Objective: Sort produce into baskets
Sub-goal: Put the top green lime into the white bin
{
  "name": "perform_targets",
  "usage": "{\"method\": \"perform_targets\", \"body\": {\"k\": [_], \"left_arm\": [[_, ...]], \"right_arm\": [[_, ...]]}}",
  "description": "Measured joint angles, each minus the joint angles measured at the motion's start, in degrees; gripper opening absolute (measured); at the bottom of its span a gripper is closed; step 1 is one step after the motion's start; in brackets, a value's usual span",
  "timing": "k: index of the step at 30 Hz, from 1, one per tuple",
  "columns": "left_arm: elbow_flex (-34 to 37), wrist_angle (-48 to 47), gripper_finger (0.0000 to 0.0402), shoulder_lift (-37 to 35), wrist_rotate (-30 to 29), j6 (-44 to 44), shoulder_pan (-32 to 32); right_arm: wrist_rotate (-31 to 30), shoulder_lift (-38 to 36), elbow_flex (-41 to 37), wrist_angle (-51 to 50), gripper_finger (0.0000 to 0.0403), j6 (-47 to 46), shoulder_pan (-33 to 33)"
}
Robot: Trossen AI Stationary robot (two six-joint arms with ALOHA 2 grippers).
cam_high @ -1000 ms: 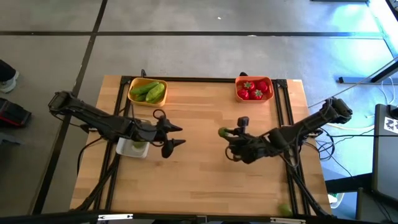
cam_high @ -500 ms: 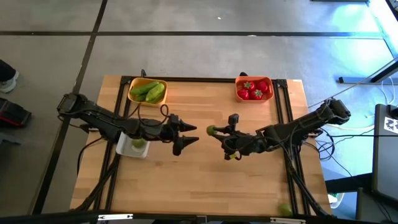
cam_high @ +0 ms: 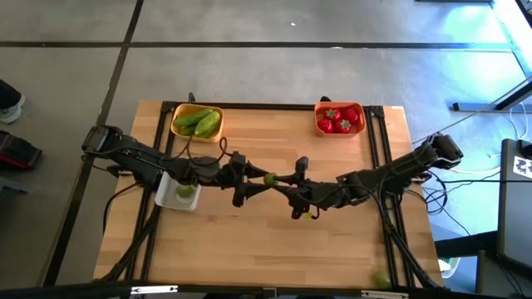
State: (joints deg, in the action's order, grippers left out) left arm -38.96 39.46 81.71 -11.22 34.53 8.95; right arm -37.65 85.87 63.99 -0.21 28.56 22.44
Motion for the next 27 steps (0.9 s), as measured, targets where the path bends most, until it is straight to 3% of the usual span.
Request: {"method": "perform_targets", "body": {"k": [15, 23, 27], "left_arm": [[0.0, 2.4, 0.0298, -0.1, -0.2, -1.7, 0.4], [0.0, 3.2, 0.0215, -0.1, -0.4, -3.8, 0.9], [0.0, 3.2, 0.02, -0.1, -0.3, -4.4, 0.8]], "right_arm": [[5.7, 0.8, 0.0, 5.9, 0.0083, 1.9, -1.4], [6.9, 1.6, 0.0, 7.1, 0.0084, 2.1, -1.9], [6.8, 1.6, 0.0, 7.1, 0.0097, 2.0, -1.8]]}}
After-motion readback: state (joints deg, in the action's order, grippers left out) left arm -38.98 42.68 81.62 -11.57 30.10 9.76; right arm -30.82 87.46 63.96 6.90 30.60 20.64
